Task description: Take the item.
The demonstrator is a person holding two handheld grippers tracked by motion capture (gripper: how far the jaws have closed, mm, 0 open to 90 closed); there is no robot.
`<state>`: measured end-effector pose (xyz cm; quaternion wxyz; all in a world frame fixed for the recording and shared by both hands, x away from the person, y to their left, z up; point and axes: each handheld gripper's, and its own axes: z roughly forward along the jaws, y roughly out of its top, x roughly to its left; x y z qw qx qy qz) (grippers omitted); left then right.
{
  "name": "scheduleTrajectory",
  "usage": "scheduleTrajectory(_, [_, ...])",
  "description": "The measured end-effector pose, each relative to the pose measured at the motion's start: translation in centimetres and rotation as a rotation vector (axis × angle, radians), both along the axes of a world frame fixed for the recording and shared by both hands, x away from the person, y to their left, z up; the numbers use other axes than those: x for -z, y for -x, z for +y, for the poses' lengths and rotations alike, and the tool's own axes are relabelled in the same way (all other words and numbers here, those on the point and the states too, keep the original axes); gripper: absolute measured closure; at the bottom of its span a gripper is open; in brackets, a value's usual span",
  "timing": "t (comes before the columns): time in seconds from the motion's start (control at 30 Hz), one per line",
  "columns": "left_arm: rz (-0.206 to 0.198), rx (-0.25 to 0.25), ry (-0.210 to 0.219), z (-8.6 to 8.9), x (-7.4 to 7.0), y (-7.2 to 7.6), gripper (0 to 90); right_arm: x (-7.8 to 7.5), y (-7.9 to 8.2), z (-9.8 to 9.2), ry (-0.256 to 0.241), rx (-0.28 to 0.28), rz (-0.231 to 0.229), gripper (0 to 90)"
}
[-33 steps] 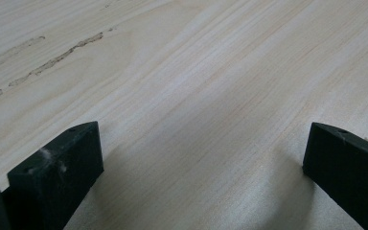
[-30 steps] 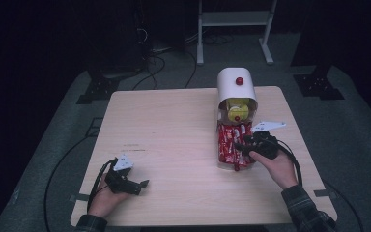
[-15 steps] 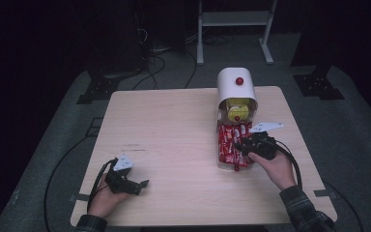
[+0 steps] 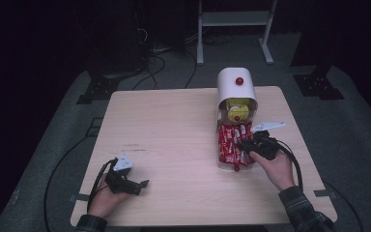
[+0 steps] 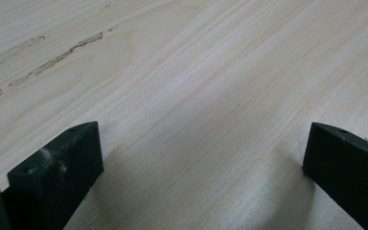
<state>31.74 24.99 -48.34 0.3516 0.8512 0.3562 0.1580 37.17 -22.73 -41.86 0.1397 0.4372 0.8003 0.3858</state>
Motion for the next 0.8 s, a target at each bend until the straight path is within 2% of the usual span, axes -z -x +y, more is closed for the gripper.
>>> scheduleTrajectory(0.33, [0.0, 0.0, 0.0, 0.0, 0.0, 0.0, 0.0, 0.2, -0.1, -0.5, -0.036, 0.018, 0.033, 84.3])
scheduleTrajectory(0.8, [0.0, 0.0, 0.0, 0.0, 0.0, 0.0, 0.0, 0.1, -0.5, -1.1, -0.077, 0.0, 0.075, 87.3])
